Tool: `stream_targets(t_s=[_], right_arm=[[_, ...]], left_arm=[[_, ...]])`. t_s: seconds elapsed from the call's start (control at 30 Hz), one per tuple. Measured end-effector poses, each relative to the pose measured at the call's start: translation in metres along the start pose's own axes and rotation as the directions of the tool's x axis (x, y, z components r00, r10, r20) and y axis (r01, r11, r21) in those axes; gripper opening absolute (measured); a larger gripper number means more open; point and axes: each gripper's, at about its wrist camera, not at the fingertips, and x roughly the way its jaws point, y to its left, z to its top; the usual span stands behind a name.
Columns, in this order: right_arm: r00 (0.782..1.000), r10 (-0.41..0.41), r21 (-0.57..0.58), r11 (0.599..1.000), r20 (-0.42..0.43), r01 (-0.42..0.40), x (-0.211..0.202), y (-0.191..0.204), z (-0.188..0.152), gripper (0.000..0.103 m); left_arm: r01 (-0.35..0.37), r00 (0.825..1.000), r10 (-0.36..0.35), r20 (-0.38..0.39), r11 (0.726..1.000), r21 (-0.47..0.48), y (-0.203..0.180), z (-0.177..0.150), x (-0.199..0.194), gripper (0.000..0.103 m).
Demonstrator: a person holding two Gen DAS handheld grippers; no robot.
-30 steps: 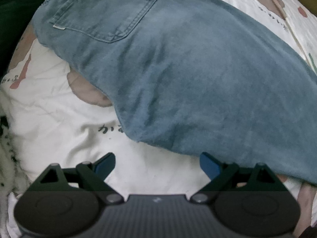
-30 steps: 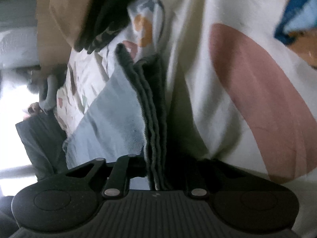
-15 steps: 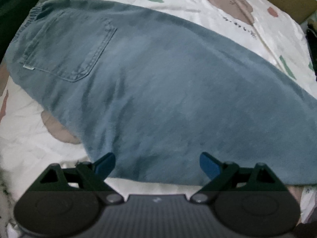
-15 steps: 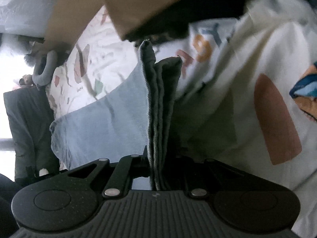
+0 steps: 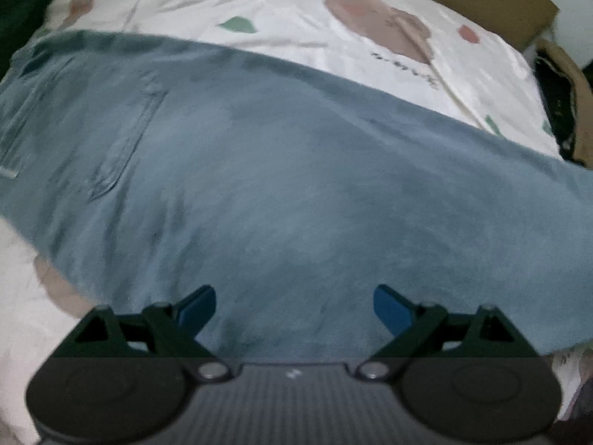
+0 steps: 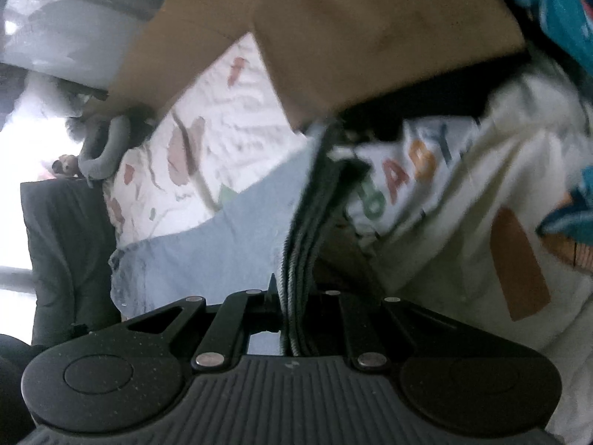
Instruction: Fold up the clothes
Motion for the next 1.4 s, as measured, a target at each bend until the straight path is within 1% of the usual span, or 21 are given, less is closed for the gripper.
stream_targets(t_s=[0.2,0.27,0.43,0.5,0.6,0.7,0.77,0.83,0.87,0.93,0.97,1.0,1.03,1.07,1.1,1.13,1.17,1.4], right_arm=[[0.999,0.012,-0.081,0.997,0.041,-0.009,-0.026,0.043,0.025,0.009],[0.999,0.015,-0.106,0.994,0.051,-0.009,-0.036,0.055,0.034,0.009],[0.996,-0.010,-0.153,0.988,0.089,0.024,-0.060,0.084,0.060,0.008],[0.994,-0.021,-0.170,0.985,0.105,0.039,-0.070,0.096,0.071,0.009],[0.990,-0.057,-0.186,0.979,0.131,0.081,-0.087,0.111,0.086,0.009],[0.984,-0.107,-0.219,0.966,0.141,0.136,-0.099,0.124,0.100,0.009],[0.980,-0.141,-0.241,0.955,0.139,0.171,-0.103,0.132,0.107,0.009],[0.976,-0.172,-0.259,0.945,0.136,0.202,-0.106,0.139,0.112,0.009],[0.974,-0.181,-0.263,0.941,0.137,0.212,-0.105,0.143,0.113,0.009],[0.971,-0.193,-0.268,0.937,0.139,0.225,-0.103,0.150,0.113,0.009],[0.971,-0.196,-0.269,0.936,0.139,0.228,-0.102,0.153,0.113,0.009],[0.970,-0.198,-0.269,0.935,0.140,0.230,-0.100,0.156,0.112,0.009],[0.969,-0.201,-0.268,0.935,0.143,0.233,-0.098,0.159,0.112,0.009],[0.968,-0.204,-0.266,0.934,0.147,0.237,-0.096,0.161,0.111,0.009],[0.967,-0.206,-0.262,0.935,0.152,0.240,-0.095,0.163,0.111,0.009],[0.966,-0.208,-0.260,0.935,0.157,0.243,-0.094,0.166,0.110,0.009],[0.965,-0.209,-0.258,0.935,0.159,0.245,-0.093,0.167,0.109,0.009],[0.957,-0.239,-0.249,0.929,0.166,0.275,-0.090,0.176,0.105,0.009]], left_arm=[[0.032,0.999,-0.032,0.023,0.999,0.014,-0.006,0.005,0.001,0.093],[0.055,0.998,-0.055,0.033,0.998,0.014,-0.010,0.007,0.001,0.093],[0.119,0.992,-0.119,0.051,0.993,0.017,-0.021,0.008,-0.003,0.091],[0.156,0.985,-0.157,0.068,0.988,0.016,-0.029,0.011,-0.003,0.091],[0.195,0.976,-0.199,0.084,0.979,0.050,-0.046,0.017,-0.002,0.091],[0.253,0.962,-0.261,0.080,0.962,0.098,-0.065,0.022,0.002,0.091],[0.299,0.948,-0.311,0.069,0.944,0.141,-0.077,0.024,0.006,0.085],[0.346,0.933,-0.358,0.044,0.921,0.179,-0.088,0.022,0.008,0.071],[0.361,0.927,-0.374,0.030,0.912,0.195,-0.092,0.021,0.009,0.065],[0.373,0.924,-0.382,0.002,0.902,0.219,-0.100,0.015,0.014,0.046],[0.379,0.922,-0.387,-0.012,0.897,0.228,-0.104,0.012,0.017,0.043],[0.386,0.920,-0.391,-0.021,0.895,0.224,-0.105,0.010,0.019,0.034],[0.388,0.920,-0.392,-0.028,0.896,0.217,-0.108,0.009,0.022,0.025],[0.386,0.921,-0.388,-0.035,0.899,0.209,-0.107,0.007,0.024,0.020],[0.381,0.924,-0.381,-0.040,0.903,0.201,-0.106,0.003,0.026,0.012],[0.380,0.924,-0.379,-0.045,0.905,0.192,-0.104,0.000,0.027,0.009],[0.385,0.922,-0.383,-0.049,0.904,0.183,-0.101,-0.004,0.027,0.009],[0.437,0.899,-0.430,-0.080,0.884,0.163,-0.086,-0.034,0.026,0.006]])
